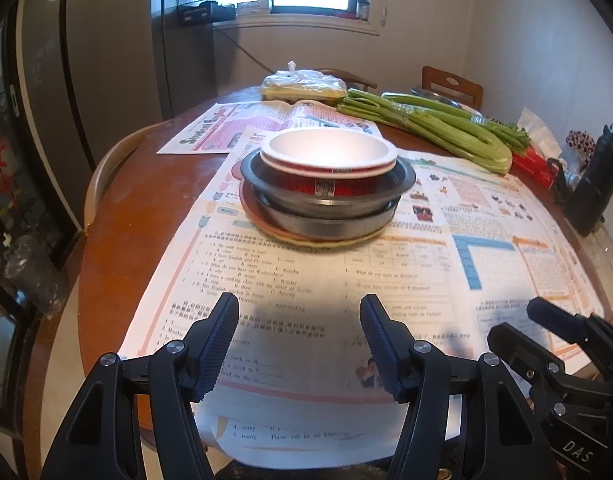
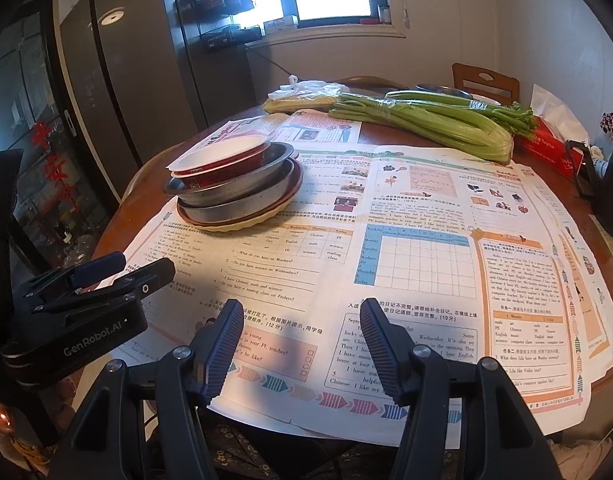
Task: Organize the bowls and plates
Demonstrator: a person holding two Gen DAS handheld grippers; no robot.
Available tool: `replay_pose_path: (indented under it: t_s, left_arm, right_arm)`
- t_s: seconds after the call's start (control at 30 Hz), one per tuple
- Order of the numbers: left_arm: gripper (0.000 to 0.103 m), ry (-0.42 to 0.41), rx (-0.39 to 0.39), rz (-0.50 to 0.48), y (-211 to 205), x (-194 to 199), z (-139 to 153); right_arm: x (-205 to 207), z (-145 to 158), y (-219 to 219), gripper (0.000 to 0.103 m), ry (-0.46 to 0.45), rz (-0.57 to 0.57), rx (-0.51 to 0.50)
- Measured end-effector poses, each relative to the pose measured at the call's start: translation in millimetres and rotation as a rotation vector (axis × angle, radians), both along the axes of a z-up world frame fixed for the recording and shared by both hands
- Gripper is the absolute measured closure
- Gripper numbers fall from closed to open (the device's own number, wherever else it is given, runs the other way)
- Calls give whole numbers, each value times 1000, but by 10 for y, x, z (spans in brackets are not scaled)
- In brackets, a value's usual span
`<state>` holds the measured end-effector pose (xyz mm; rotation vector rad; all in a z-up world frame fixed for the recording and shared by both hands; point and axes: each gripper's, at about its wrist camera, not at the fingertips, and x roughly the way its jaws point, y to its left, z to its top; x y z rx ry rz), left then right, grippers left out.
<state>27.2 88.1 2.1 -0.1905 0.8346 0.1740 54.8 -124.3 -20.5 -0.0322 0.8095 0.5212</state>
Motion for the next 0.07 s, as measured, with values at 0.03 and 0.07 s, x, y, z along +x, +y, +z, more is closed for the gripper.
replay_pose_path:
  t_s: [0.03, 0.07]
  left_arm:
    - [38, 6, -13, -17, 35, 47, 30]
    - [38, 9, -24, -23, 98, 97, 69]
  right_arm:
    - [25, 4, -30, 43, 2, 0, 6]
    - [69, 25, -82, 43, 3, 1, 19]
